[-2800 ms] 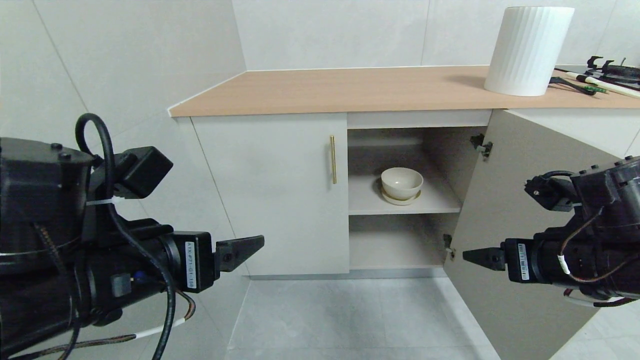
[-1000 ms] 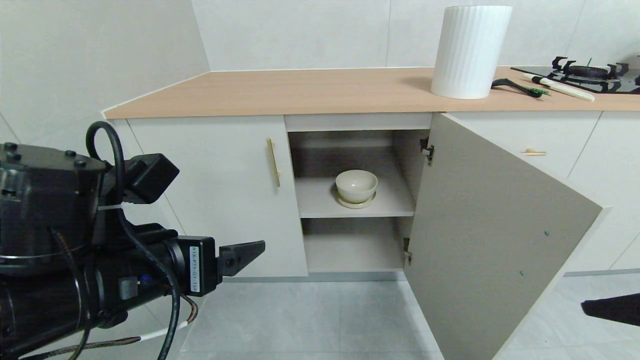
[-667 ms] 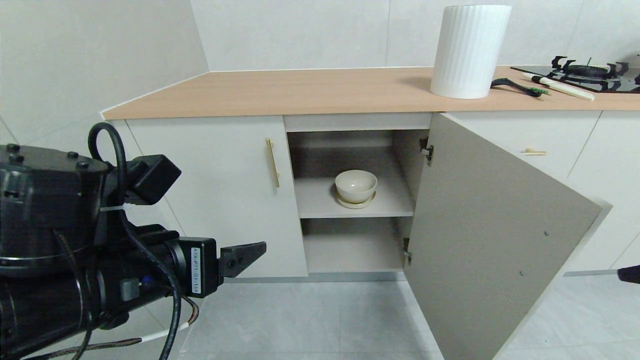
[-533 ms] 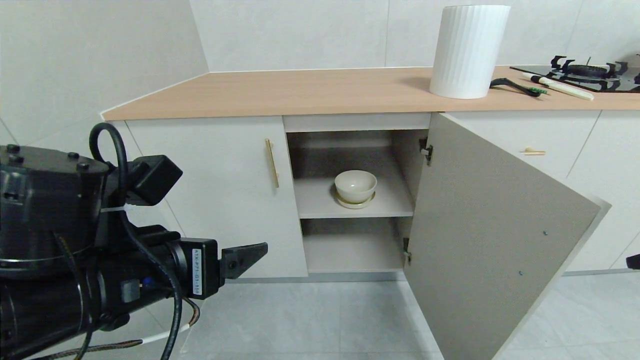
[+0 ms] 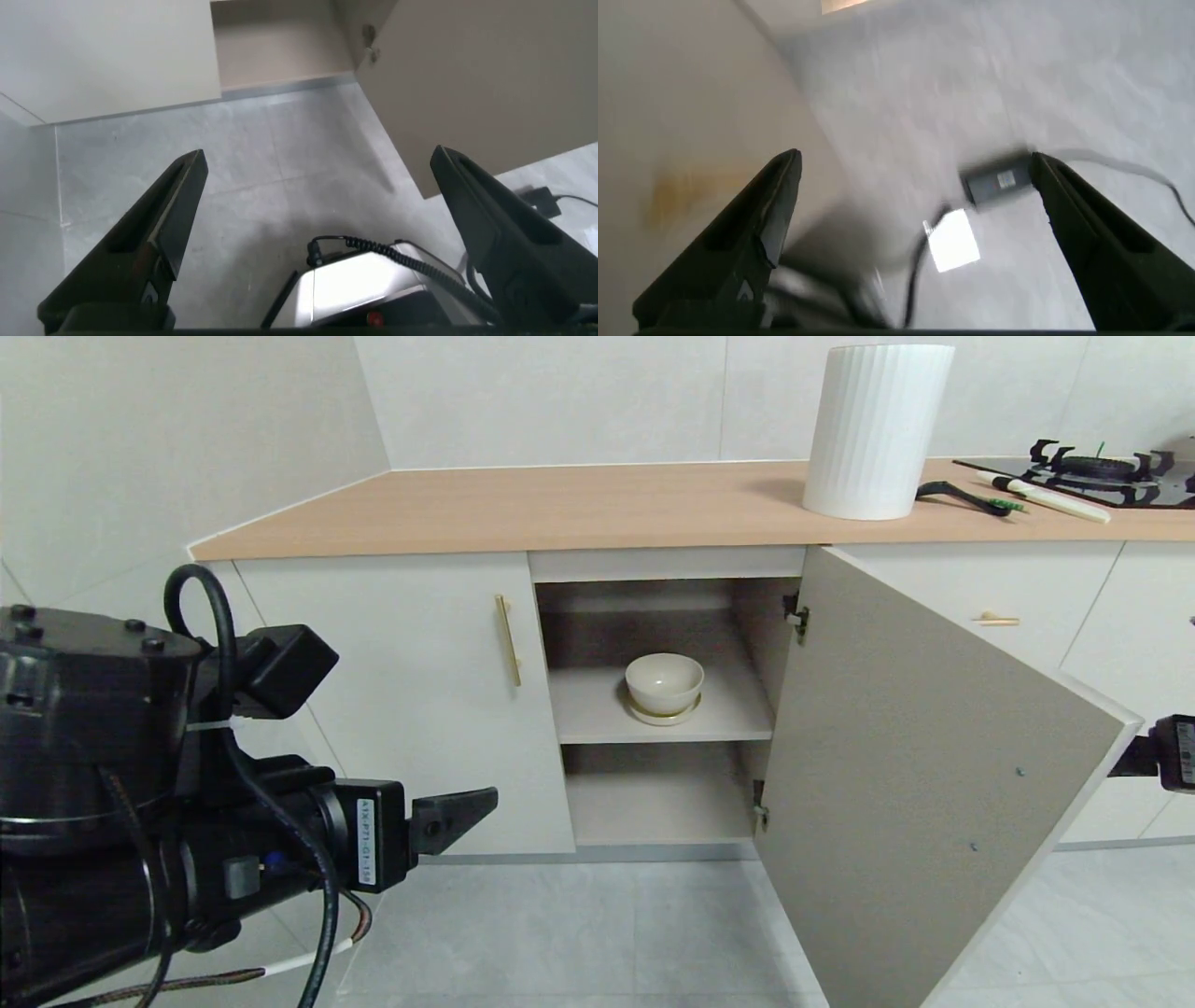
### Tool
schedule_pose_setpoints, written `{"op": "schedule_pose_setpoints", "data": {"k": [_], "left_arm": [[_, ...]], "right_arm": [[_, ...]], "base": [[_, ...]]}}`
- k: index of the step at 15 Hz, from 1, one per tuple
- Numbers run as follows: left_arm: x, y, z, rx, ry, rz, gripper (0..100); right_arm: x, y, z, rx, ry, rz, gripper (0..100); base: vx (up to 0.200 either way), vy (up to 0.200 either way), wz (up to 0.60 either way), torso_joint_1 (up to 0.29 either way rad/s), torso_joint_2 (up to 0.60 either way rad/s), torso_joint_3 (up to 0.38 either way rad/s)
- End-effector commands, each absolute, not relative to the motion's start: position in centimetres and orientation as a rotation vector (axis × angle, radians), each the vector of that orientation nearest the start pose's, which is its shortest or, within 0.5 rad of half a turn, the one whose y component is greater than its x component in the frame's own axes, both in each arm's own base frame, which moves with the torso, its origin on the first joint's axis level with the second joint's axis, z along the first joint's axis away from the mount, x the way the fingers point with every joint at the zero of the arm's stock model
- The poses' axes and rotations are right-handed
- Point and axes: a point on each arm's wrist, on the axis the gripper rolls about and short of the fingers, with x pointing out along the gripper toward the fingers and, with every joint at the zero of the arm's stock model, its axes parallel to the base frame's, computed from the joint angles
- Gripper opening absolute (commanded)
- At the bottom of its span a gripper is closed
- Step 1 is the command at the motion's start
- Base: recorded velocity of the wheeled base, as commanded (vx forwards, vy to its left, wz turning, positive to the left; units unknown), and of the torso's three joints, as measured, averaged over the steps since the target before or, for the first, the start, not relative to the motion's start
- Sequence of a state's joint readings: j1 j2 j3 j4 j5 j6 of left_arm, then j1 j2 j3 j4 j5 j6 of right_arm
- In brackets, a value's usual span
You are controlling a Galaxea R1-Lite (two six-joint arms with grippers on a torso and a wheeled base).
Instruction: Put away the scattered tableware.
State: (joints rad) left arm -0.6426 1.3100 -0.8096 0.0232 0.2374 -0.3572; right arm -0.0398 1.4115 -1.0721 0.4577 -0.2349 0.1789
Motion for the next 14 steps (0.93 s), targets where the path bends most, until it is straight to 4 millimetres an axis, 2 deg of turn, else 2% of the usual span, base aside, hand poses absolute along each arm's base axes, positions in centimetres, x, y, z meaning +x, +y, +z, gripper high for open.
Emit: {"op": "schedule_pose_setpoints", "data": {"k": [1, 5, 6, 9, 14], "left_arm": [[16.4, -11.6, 22.2, -0.122, 0.536, -0.303, 100], [16.3, -11.6, 22.2, -0.123, 0.536, -0.305, 100], [16.4, -11.6, 22.2, -0.123, 0.536, -0.305, 100], [16.2, -11.5, 22.4, -0.127, 0.528, -0.308, 100], [16.3, -11.5, 22.3, -0.126, 0.532, -0.309, 100]], "right_arm": [[22.8, -1.5, 21.4, 0.088, 0.828, -0.334, 100], [23.4, -0.9, 20.8, 0.097, 0.836, -0.276, 100], [23.7, 0.7, 20.6, 0.101, 0.845, -0.175, 100], [24.5, 4.4, 20.1, 0.089, 0.842, -0.013, 100], [28.9, 10.6, 16.7, 0.115, 0.783, 0.240, 100]], "base": [[0.000, 0.000, 0.00, 0.000, 0.00, 0.000], [0.000, 0.000, 0.00, 0.000, 0.00, 0.000], [0.000, 0.000, 0.00, 0.000, 0.00, 0.000], [0.000, 0.000, 0.00, 0.000, 0.00, 0.000], [0.000, 0.000, 0.00, 0.000, 0.00, 0.000]]}}
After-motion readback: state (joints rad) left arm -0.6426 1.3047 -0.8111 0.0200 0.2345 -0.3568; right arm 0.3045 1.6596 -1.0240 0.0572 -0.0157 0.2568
